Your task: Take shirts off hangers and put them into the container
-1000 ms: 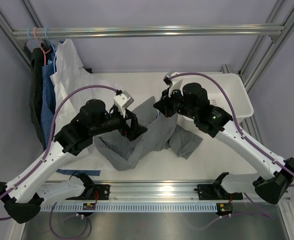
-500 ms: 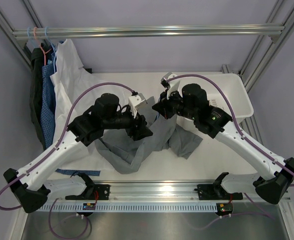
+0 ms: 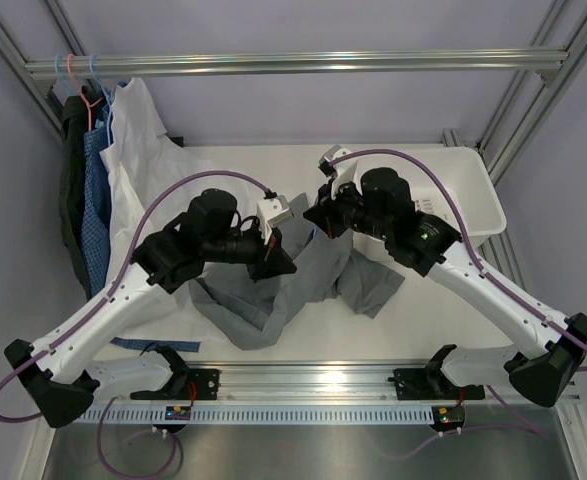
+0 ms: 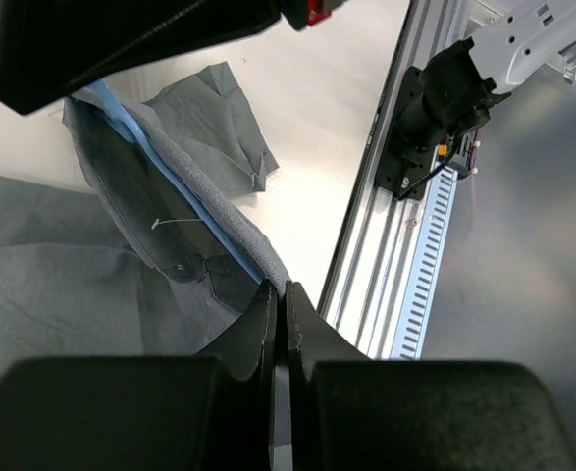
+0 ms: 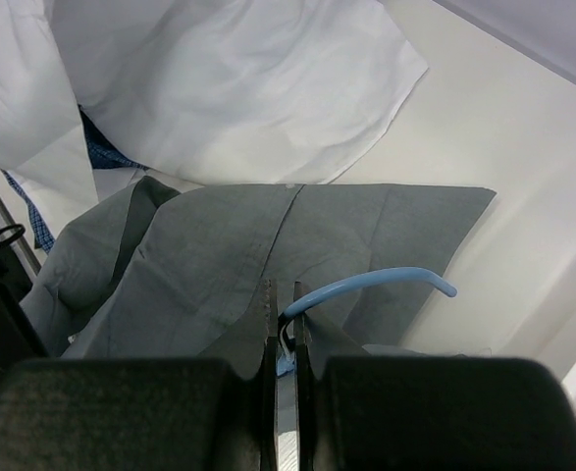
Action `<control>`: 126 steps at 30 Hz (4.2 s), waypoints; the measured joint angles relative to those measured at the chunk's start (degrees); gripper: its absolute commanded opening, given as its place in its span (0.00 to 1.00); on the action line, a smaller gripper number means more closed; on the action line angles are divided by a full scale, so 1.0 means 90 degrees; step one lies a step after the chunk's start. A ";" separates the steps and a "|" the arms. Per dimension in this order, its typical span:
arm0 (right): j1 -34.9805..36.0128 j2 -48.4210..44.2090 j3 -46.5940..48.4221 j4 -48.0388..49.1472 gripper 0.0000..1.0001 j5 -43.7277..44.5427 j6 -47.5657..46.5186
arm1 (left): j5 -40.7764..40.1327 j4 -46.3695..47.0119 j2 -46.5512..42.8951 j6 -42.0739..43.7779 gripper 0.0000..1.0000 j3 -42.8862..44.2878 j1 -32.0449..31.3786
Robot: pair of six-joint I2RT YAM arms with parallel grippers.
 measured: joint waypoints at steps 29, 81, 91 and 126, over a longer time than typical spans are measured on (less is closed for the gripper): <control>0.0109 0.1166 0.1727 -0.1217 0.00 0.1168 0.1224 | -0.1739 -0.1294 -0.2854 -0.0566 0.00 -0.1175 0.0019; -0.0070 0.0818 0.0270 0.0058 0.00 0.2183 0.1311 | -0.0962 -0.0474 -0.2764 -0.1474 0.63 -0.1010 0.0029; -0.0073 0.0304 -0.0282 0.0408 0.00 0.0367 0.0403 | 0.0243 -0.0340 -0.1246 0.0260 0.60 -0.0478 0.0029; -0.0070 0.1047 0.0733 0.0187 0.00 0.0568 -0.0187 | 0.2710 -0.1302 0.0495 0.1741 0.00 0.0522 0.0024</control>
